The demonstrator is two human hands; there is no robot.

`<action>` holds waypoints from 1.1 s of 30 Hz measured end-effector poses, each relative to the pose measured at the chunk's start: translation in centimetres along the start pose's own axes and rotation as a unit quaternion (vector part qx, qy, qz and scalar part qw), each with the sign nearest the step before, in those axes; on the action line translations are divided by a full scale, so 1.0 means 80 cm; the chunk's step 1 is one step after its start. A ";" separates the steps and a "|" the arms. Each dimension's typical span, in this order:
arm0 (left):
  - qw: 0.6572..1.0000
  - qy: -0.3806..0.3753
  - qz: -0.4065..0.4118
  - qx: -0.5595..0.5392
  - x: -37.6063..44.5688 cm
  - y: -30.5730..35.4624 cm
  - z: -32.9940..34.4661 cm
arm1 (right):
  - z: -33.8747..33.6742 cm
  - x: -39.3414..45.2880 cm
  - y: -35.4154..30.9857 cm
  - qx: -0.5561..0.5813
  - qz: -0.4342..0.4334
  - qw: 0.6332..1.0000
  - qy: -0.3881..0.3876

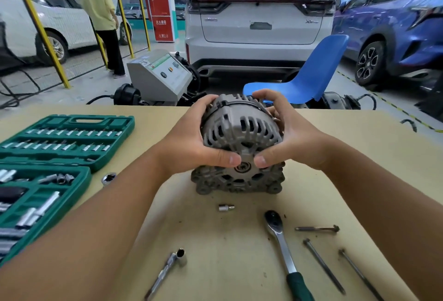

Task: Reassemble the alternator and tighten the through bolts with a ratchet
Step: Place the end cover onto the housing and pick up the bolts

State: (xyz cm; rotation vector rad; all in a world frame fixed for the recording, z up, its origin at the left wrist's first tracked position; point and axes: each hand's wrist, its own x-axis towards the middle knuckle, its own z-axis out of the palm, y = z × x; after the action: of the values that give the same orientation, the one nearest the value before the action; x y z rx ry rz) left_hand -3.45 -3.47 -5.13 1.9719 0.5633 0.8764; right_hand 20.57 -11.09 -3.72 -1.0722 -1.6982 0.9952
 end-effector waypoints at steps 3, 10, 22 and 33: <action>0.999 -0.040 -0.021 -0.008 0.001 0.000 -0.018 | 0.027 -0.013 0.003 -0.052 -0.007 0.993 0.104; 0.966 0.251 -0.054 0.044 -0.041 -0.029 -0.014 | 0.050 -0.034 0.006 -0.041 0.005 0.913 0.405; 0.973 0.225 -0.048 0.031 -0.053 -0.028 0.033 | 0.023 -0.034 0.026 0.161 0.135 0.959 0.188; 0.948 0.310 -0.056 -0.047 -0.047 -0.026 0.047 | 0.010 -0.048 0.020 0.025 0.084 0.974 0.209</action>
State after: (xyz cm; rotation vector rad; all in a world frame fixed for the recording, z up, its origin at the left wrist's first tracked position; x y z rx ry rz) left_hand -3.12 -6.92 -9.65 1.5401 0.9586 1.4311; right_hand 21.13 -14.34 -6.37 -1.3041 -1.2529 0.8374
